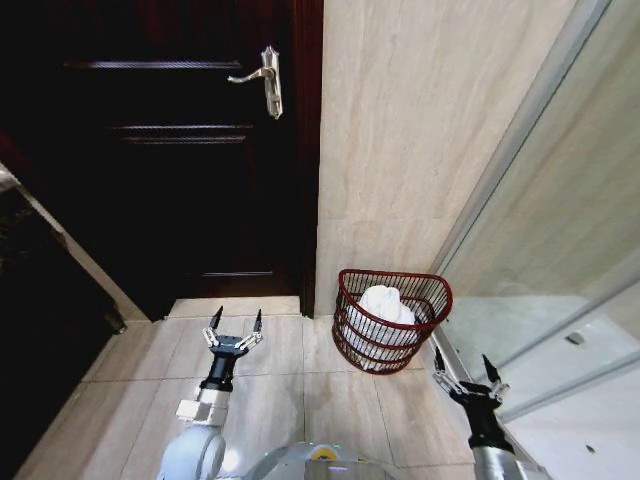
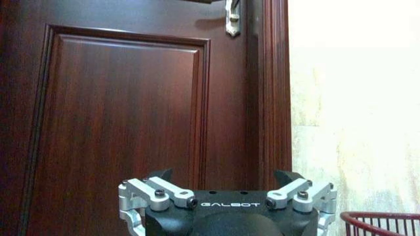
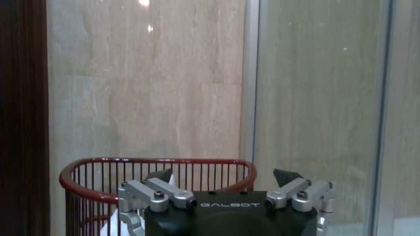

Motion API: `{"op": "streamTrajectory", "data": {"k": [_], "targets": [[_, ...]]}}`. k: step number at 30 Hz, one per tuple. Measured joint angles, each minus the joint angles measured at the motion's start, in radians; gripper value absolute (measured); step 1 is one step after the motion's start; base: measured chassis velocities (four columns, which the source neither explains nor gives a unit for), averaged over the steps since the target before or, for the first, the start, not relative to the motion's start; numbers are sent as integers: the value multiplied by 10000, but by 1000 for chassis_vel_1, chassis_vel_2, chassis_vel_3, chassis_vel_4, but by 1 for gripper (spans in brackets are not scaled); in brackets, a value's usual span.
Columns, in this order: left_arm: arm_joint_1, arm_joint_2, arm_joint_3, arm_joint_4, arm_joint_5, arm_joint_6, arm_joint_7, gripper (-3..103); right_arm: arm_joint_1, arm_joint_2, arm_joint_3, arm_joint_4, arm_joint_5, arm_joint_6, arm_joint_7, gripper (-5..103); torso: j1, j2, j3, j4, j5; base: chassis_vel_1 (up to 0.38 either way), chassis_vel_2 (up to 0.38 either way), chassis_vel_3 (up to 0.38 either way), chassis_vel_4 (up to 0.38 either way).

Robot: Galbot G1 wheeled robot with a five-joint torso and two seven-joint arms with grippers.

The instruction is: Discard the used towel into the hamper.

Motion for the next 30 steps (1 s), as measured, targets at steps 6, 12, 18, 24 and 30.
{"op": "streamTrajectory", "data": {"k": [6,12,18,24,30], "targets": [[6,-22,-8,-41,-17,32,-3,100,2,12,36,-6,-81,-37,-26,100,-2,-129,-141,0,0,0,0,0,0],[-29,-29,-6,-82,-29,50,-5,100,15,-3,82,-12,-149,-35,-59,100,-3,-132,-150,0,0,0,0,0,0],[-55,-50,36,-92,-22,50,-14,100,-1,14,61,-26,-247,15,-63,100,-4,-115,-137,0,0,0,0,0,0],[-136,-60,92,-55,-67,13,-125,100,60,137,54,-91,-415,204,-101,100,-6,-93,-122,0,0,6,-10,-4,4],[-164,-63,108,-30,-72,3,-126,100,-49,114,32,-89,-429,201,-139,100,-5,-83,-109,1,0,0,0,0,0]]}}
